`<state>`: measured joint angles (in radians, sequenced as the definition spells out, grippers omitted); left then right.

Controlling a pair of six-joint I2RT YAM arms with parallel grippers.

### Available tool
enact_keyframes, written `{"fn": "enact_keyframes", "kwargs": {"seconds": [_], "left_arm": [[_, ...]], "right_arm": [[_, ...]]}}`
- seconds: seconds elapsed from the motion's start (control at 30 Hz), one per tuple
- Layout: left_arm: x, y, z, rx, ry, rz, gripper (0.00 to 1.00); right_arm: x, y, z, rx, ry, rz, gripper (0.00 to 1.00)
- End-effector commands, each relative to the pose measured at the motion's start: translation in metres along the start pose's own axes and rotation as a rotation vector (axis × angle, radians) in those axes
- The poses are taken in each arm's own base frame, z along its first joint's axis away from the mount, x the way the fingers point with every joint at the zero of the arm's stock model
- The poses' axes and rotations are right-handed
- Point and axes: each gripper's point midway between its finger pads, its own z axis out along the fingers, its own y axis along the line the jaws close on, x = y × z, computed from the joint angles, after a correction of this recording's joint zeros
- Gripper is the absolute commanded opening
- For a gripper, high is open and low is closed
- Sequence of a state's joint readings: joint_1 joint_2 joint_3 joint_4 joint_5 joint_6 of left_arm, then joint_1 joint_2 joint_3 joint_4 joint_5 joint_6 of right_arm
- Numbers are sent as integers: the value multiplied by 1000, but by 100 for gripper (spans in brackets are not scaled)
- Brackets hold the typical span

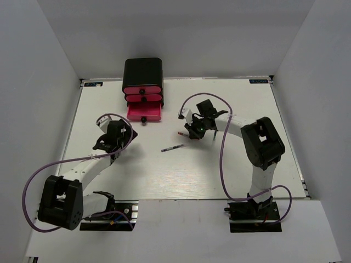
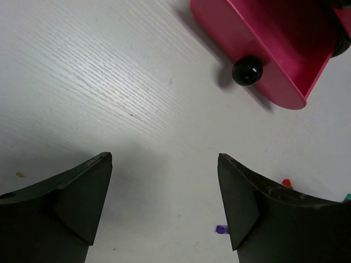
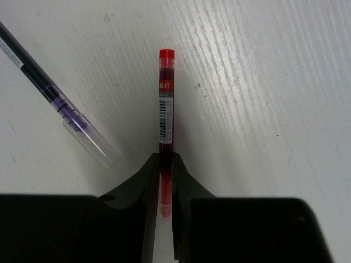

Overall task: Sort the stationery into containers
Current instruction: Pick up the pen from the center of the board, then place the pen in the drawer.

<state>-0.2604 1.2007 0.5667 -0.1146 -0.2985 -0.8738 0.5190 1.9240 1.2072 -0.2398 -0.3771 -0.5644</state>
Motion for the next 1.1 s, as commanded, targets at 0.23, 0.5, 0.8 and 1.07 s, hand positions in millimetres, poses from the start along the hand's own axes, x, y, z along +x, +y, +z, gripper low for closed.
{"fn": "enact_keyframes", "kwargs": {"seconds": [0.23,0.5,0.8,1.07], "left_arm": [[43,-24,-21,168,211,-3,86],[55,-24,-38,346,200,193,78],[42,-30,-63,452,112,231,78],[43,-40,-63,505,136,347,75]], "right_arm": [[-94,-11,-20,-8,-164,-228,0],[-208,-2,-10,-16,-352,-458,0],[-270,-9,47,83,-477,-540,0],[-275,-22,63,151,-505,-544,10]]}}
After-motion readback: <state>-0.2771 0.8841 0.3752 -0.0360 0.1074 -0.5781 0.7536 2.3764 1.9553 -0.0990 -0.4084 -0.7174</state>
